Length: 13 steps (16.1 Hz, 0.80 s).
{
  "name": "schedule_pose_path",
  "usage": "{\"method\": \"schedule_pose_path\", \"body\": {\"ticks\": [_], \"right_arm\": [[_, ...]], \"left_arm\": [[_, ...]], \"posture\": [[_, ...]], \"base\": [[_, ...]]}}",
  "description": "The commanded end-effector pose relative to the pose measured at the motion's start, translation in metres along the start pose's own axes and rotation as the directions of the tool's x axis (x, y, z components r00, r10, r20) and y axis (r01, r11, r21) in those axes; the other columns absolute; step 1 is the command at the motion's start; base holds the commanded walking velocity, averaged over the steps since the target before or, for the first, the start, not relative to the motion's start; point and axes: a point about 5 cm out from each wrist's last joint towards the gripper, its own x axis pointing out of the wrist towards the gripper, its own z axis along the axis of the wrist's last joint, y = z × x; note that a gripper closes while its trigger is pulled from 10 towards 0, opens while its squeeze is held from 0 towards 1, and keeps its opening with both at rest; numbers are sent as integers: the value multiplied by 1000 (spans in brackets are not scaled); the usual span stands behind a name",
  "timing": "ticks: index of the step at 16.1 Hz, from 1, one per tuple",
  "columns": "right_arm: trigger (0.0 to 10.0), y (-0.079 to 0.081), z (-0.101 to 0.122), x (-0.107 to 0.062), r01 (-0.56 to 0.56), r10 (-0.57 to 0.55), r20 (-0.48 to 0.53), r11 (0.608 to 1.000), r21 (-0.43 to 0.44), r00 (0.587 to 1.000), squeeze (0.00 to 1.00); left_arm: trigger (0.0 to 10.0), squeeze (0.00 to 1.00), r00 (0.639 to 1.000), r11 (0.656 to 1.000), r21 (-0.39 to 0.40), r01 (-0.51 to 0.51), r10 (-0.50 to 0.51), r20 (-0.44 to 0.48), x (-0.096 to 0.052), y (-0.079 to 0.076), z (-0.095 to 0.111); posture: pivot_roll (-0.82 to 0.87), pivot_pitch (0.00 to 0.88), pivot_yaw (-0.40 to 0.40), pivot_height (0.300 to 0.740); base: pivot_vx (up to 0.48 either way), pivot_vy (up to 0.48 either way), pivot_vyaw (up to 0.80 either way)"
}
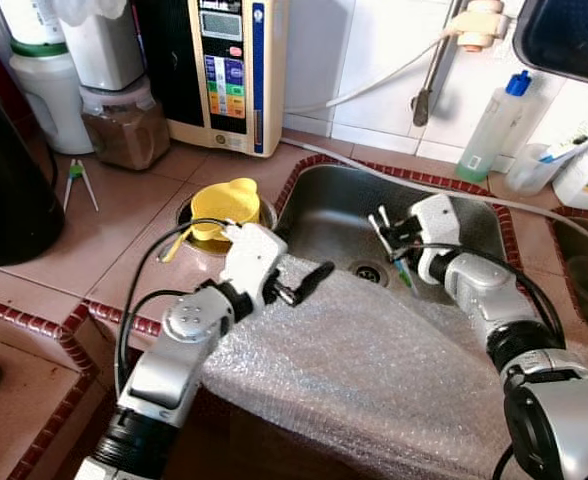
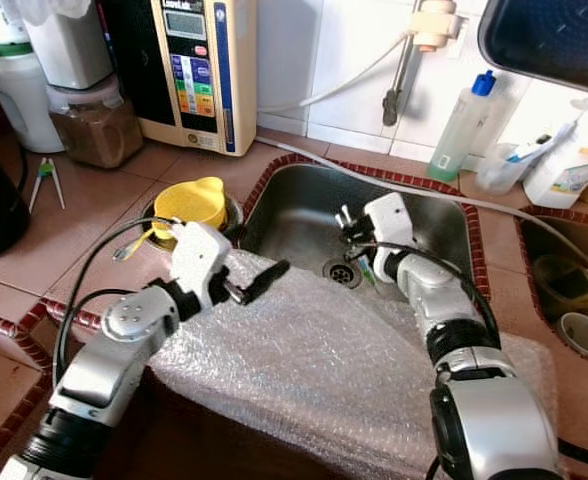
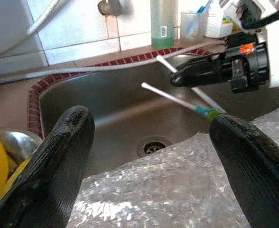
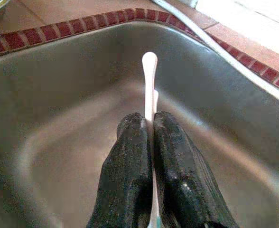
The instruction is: Kitchen organization
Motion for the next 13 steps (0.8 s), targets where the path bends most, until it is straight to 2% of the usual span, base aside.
{"method": "schedule_pose_path", "body": {"ticks": [1,4,6,10,11,13], "right_arm": [[10000,3,-6,-2,-20,20,-9,1000,-16,1000,1000],[10000,0,-8,-3,32,-32,-5,999,5,999,1000],[10000,1,-14,-5,46,-47,10,996,77,999,1000],[10000,7,-29,-8,15,-12,-46,999,48,999,1000],[10000,8,-28,-8,12,-10,-39,998,64,999,1000],[10000,11,-15,-5,-2,-2,56,997,75,998,1000]], "left_arm": [[10000,1000,1000,1000,-19,-18,18,9,2,-2,2],[10000,1000,1000,999,-44,-13,12,-6,4,-8,-1],[10000,1000,1000,999,-41,-12,12,-22,5,-9,-3],[10000,1000,997,998,-48,30,-33,-67,3,-12,-9],[10000,1000,997,999,-44,22,-25,-68,3,-11,-9],[10000,1000,998,998,-30,-53,52,-48,4,-3,-4]], "posture": [[36,0,-2,740],[25,0,-1,740],[19,0,4,740],[9,0,24,740],[8,0,24,740],[9,0,17,740]], "base": [[0,0,0],[0,0,0],[0,0,0],[0,0,0],[0,0,0],[0,0,0]]}}
